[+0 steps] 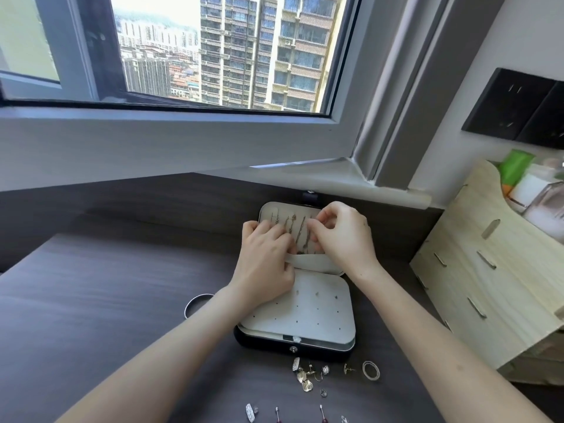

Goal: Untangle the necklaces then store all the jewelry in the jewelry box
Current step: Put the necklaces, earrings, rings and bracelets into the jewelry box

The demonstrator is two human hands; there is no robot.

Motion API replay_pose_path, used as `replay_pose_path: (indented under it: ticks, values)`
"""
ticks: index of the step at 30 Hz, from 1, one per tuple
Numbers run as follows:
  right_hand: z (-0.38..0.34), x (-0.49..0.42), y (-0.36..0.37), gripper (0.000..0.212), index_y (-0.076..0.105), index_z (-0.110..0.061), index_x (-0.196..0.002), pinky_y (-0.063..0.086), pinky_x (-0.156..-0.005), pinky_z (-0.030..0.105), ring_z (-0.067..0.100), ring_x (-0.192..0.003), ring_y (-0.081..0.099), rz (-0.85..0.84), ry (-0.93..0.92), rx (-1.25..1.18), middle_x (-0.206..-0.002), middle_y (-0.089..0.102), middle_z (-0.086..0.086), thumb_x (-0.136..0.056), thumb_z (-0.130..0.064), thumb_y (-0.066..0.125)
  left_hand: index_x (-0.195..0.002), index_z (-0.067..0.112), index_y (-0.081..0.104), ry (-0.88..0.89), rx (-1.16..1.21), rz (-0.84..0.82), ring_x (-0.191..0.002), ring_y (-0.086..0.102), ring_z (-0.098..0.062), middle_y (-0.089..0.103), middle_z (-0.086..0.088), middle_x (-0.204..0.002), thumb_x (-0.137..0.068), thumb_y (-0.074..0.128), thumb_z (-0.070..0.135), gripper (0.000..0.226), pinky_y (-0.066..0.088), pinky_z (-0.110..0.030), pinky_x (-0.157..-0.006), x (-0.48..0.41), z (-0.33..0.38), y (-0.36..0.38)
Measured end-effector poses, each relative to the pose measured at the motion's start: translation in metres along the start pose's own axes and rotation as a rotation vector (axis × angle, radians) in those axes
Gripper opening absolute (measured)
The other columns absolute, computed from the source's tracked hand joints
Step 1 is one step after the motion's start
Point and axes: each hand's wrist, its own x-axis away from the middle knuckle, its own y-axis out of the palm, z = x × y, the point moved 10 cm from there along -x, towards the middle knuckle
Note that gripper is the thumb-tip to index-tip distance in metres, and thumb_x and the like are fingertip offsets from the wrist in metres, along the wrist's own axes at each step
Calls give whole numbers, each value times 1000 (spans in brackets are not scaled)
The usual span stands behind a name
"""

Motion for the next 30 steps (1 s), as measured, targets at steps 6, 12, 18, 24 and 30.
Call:
replay_pose_path:
  ticks: [6,12,18,24,30]
  values:
    - [-12,13,-13,11,58,-20,-81,38,-54,20,11,-67,58,42,-68,176,-71,62,-7,-90,-26,60,-62,18,57,-13,-10,-5,-68,46,-20,51,6,-65,-56,36,23,23,24,-29,-74,0,-5,5]
    - [-26,43,-13,10,61,-21,-79,43,-62,27,13,-74,60,-62,-77,137,-74,64,-8,-87,-27,60,-68,18,66,-105,-47,-119,-71,54,-26,60,3,-67,-58,45,20,24,18,-30,-71,-4,-13,16]
    - [-44,120,3,10,66,-22,-75,51,-65,29,8,-65,61,-384,-28,-13,-67,67,-4,-83,-27,64,-95,22,71,-196,-41,-145,-95,53,-22,66,3,-95,-62,40,23,45,15,-26,-77,14,-23,-34]
    - [-77,231,48,15,65,-28,-70,39,-62,11,-4,-60,53,-803,-132,1,-62,60,-13,-81,-38,68,-83,22,70,-361,150,-370,-89,57,-13,63,12,-86,-61,43,26,35,40,-34,-88,86,-43,-118]
    - [-108,303,75,21,61,-29,-81,42,-70,24,6,-76,51,-920,-268,102,-76,54,-12,-78,-49,68,-77,27,68,-539,303,-558,-81,56,-7,63,17,-76,-71,60,28,10,36,-8,-61,181,-39,-175]
